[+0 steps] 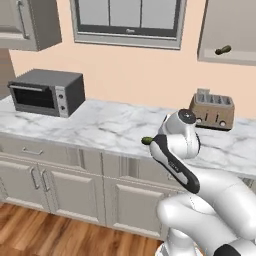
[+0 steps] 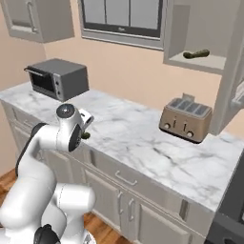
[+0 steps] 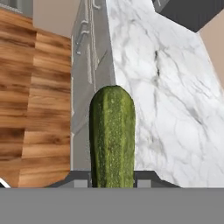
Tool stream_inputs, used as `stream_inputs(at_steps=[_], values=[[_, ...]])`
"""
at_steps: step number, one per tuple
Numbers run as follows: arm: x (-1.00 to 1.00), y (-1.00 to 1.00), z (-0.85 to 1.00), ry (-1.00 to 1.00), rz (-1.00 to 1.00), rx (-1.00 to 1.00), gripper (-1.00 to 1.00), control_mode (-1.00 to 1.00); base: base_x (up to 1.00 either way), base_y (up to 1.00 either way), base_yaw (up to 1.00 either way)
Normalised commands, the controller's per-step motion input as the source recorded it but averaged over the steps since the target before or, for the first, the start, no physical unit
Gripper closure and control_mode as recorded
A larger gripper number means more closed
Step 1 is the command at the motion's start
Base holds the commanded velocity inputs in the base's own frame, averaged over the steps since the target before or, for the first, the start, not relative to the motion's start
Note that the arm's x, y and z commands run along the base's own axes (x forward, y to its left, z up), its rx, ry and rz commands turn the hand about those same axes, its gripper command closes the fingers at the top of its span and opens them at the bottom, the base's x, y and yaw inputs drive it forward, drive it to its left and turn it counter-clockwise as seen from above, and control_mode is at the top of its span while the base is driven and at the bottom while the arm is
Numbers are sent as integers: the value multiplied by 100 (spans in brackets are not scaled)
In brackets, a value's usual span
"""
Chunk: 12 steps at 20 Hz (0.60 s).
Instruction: Pick the squashs from the cabinet and place them in one bowl. Pick the lemon from the sink and place it in the other bowl.
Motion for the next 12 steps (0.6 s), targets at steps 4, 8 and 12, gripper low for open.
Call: stream_inputs(at_steps=[4, 8, 12], values=[[0, 0, 0, 0, 0, 0, 100, 100, 0, 40, 52], [0, 0, 0, 0, 0, 0, 100, 100, 0, 37, 55], [0, 0, 0, 0, 0, 0, 100, 100, 0, 35, 57]])
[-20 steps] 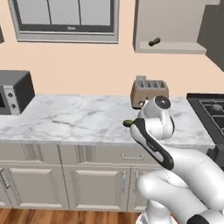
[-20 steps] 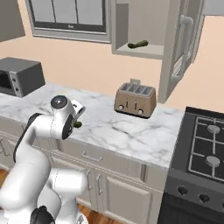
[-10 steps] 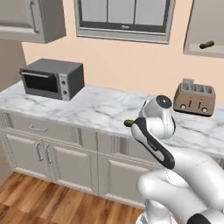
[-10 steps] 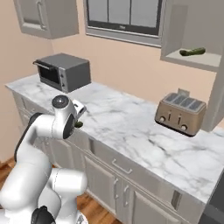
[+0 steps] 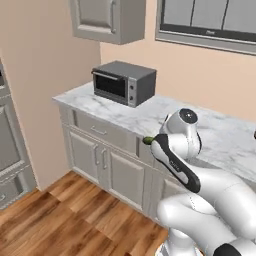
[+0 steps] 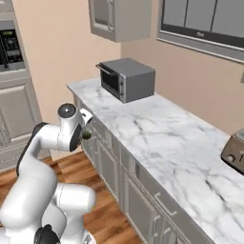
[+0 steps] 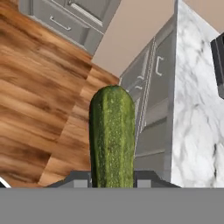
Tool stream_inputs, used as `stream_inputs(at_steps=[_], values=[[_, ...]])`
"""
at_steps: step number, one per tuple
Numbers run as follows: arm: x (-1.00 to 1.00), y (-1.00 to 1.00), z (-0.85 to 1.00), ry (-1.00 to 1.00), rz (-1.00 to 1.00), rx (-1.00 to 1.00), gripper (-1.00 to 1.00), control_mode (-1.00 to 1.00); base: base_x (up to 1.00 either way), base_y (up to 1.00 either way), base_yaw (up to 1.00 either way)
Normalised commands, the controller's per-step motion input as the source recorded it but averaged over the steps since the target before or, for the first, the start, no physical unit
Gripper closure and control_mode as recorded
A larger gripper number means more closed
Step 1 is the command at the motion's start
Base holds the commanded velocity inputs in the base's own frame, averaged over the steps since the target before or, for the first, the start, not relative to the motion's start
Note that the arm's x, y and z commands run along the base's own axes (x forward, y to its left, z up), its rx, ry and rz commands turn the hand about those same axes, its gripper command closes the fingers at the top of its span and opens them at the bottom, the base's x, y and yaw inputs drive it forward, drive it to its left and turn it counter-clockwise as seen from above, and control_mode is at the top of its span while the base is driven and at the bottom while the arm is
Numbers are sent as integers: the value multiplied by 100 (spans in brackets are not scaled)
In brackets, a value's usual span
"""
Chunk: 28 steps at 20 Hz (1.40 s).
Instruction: Pick the squashs from the cabinet and place them in one bowl. Pick the lemon from the sink and place it in the other bowl.
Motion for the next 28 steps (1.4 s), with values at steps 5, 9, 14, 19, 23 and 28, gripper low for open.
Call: stream_inputs(at_steps=[5, 9, 14, 19, 23, 28], values=[[0, 0, 0, 0, 0, 0, 100, 100, 0, 36, 59], [0, 0, 0, 0, 0, 0, 100, 100, 0, 38, 59], [0, 0, 0, 0, 0, 0, 100, 100, 0, 41, 61], [0, 0, 0, 0, 0, 0, 100, 100, -1, 36, 62], [0, 0, 0, 0, 0, 0, 100, 100, -3, 32, 62], [0, 0, 0, 0, 0, 0, 100, 100, 0, 32, 63]])
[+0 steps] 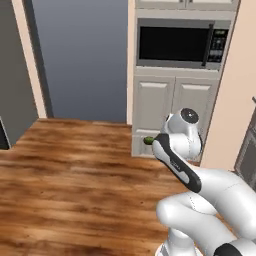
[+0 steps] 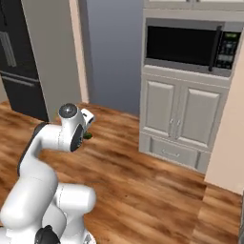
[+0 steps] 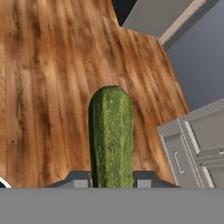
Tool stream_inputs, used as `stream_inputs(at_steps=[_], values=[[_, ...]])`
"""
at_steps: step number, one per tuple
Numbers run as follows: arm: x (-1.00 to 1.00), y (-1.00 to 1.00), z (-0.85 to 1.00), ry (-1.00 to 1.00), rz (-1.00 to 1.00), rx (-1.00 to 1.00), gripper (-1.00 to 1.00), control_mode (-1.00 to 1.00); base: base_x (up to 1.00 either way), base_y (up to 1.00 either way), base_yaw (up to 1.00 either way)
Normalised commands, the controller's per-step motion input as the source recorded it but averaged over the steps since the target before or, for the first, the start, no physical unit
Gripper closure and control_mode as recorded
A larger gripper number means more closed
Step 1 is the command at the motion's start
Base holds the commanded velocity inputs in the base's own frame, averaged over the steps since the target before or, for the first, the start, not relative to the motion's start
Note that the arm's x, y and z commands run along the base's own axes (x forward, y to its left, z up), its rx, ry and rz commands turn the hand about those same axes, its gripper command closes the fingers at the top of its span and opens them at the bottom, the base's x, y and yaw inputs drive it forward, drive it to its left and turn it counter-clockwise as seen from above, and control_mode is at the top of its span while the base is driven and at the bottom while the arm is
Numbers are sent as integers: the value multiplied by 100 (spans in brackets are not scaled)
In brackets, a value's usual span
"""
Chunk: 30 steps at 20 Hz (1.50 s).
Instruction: Pick the squashs from the cabinet and place them in one bowl. Pick the lemon from the sink and place it in the other bowl.
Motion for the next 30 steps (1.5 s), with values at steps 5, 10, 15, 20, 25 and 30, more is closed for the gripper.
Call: stream_inputs(at_steps=[5, 10, 15, 20, 25, 30], values=[[0, 0, 0, 0, 0, 0, 100, 100, -3, 31, 62], [0, 0, 0, 0, 0, 0, 100, 100, 0, 35, 62], [0, 0, 0, 0, 0, 0, 100, 100, 0, 34, 62], [0, 0, 0, 0, 0, 0, 100, 100, 0, 30, 61], [0, 0, 0, 0, 0, 0, 100, 100, 0, 29, 61], [0, 0, 0, 0, 0, 0, 100, 100, 0, 37, 51]])
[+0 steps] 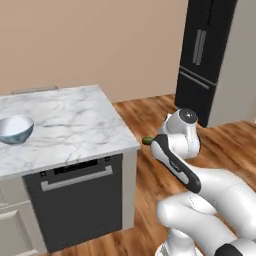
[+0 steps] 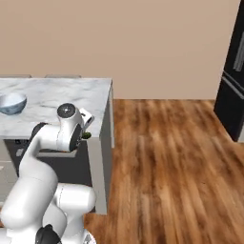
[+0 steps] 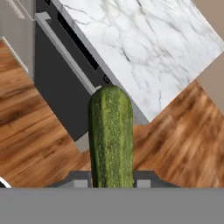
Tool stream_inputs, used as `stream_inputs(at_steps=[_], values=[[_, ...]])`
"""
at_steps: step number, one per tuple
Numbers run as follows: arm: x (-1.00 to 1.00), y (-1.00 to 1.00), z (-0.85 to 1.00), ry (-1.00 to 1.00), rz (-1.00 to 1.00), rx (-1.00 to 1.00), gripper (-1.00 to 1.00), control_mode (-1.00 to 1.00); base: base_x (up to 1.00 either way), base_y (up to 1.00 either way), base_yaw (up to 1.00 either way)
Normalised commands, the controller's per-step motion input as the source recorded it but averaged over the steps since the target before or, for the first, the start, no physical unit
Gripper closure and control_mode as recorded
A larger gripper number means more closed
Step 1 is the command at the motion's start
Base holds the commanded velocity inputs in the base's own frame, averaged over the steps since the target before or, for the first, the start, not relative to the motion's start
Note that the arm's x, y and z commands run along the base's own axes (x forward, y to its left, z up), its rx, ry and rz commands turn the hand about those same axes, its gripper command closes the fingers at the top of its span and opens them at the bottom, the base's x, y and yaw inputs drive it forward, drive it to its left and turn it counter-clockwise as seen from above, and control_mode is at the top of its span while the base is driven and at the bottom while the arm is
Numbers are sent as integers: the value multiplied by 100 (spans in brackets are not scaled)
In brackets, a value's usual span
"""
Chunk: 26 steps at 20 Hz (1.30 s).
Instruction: Pick the squashs from the cabinet and place them in one bowl. Pick the lemon from the sink and place it in the other bowl.
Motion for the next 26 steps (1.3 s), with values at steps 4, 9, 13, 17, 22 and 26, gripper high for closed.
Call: stream_inputs(at_steps=[4, 9, 13, 17, 22, 26], values=[[0, 0, 0, 0, 0, 0, 100, 100, 0, 47, 34], [0, 0, 0, 0, 0, 0, 100, 100, 0, 59, 19], [0, 0, 0, 0, 0, 0, 100, 100, 4, 67, 10], [0, 0, 0, 0, 0, 0, 100, 100, 11, 74, 10], [0, 0, 0, 0, 0, 0, 100, 100, 16, 70, 10], [0, 0, 0, 0, 0, 0, 100, 100, 19, 66, 9]])
